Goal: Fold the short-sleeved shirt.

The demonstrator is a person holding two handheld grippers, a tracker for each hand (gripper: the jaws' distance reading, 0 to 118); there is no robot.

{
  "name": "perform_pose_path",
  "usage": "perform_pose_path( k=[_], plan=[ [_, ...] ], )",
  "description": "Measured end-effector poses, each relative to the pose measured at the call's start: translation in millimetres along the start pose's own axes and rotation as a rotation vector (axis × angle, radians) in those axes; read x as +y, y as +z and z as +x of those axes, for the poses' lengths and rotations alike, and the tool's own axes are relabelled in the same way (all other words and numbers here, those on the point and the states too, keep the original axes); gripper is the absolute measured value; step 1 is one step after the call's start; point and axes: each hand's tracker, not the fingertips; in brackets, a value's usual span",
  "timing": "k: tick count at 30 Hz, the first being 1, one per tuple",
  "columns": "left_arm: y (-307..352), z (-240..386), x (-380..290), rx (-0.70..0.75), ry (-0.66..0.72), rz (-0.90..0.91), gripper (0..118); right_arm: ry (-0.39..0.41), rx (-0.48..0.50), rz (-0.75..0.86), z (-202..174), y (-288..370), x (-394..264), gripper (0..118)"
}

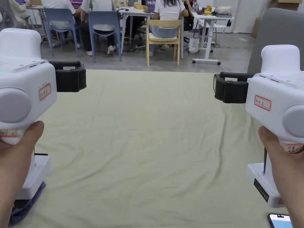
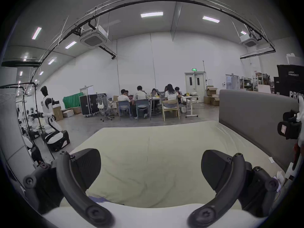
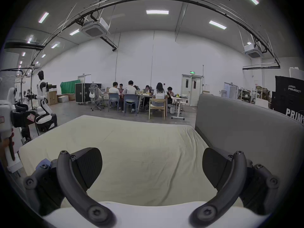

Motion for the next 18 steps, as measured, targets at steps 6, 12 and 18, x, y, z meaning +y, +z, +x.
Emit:
perform_pose_path(
  k=[6, 12, 18],
  plan=[
    [8.7, -1.1, -2.6, 0.007, 0.006, 0.009, 118, -0.014, -0.002, 0.009, 0.9, 1.4, 2.7, 118],
    [9.6, -4.4, -3.3, -0.009, 0.018, 0.009, 118, -0.01, -0.001, 0.007, -1.0, 2.0, 3.9, 118],
    [11.1, -4.6, -1.6, 0.004, 0.012, 0.017, 118, -0.007, -0.002, 0.01, -0.6, 2.0, 4.7, 118]
  ],
)
